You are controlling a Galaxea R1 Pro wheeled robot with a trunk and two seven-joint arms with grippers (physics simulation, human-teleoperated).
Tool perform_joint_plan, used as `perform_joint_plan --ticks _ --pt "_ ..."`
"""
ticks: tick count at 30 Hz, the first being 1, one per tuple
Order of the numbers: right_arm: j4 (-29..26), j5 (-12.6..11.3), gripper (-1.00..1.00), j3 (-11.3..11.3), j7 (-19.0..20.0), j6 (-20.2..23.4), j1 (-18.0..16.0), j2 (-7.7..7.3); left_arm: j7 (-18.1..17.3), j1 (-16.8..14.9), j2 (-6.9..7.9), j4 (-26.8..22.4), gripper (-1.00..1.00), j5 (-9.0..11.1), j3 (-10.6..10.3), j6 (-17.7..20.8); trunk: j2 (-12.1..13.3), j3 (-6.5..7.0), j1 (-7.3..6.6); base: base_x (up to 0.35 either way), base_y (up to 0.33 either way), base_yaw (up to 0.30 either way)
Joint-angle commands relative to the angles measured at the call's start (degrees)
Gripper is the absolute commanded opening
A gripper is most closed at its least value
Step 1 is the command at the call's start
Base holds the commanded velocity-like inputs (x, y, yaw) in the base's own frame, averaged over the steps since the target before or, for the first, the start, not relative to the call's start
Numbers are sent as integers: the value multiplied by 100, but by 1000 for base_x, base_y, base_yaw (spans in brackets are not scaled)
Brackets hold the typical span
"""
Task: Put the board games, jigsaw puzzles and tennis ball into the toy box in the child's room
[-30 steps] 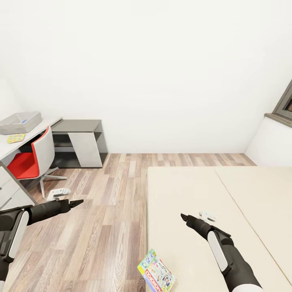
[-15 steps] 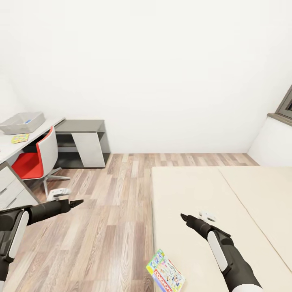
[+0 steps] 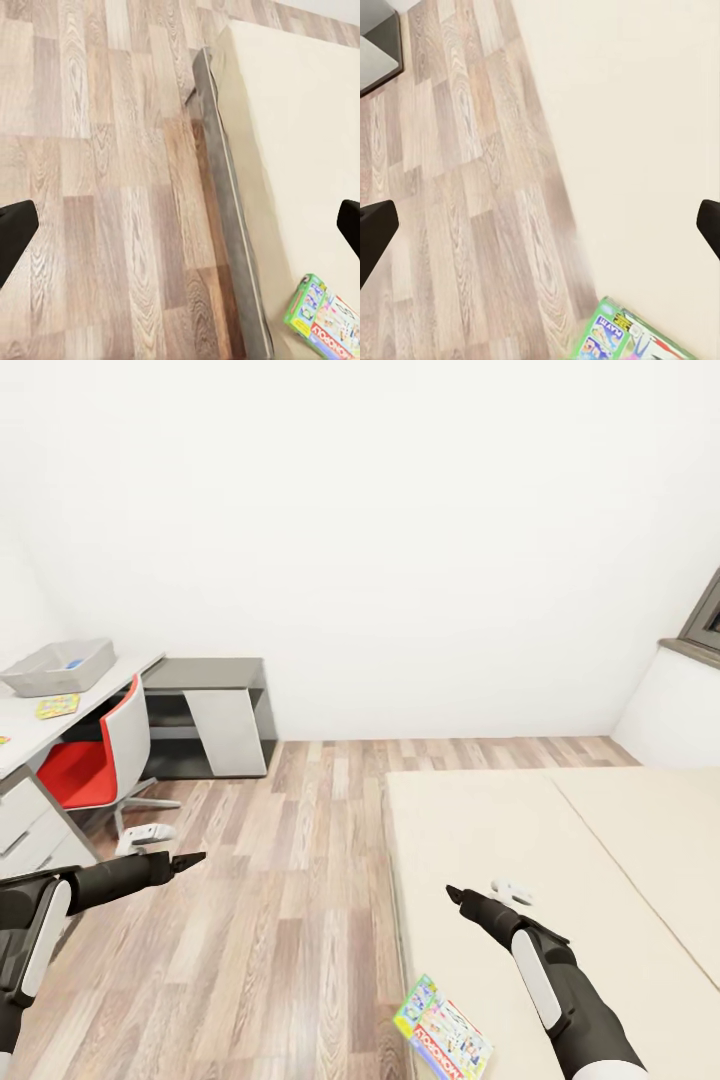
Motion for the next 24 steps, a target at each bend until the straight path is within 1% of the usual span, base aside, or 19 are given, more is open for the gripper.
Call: perform_joint_plan --ticks 1,24 --pt "-8 -15 100 -22 22 36 -4 6 15 -5 3 1 100 52 4 48 -12 -12 3 0 260 -4" --pt "-8 -15 100 -22 22 33 -4 3 15 -5 2 1 100 52 4 48 -12 -11 3 0 261 0"
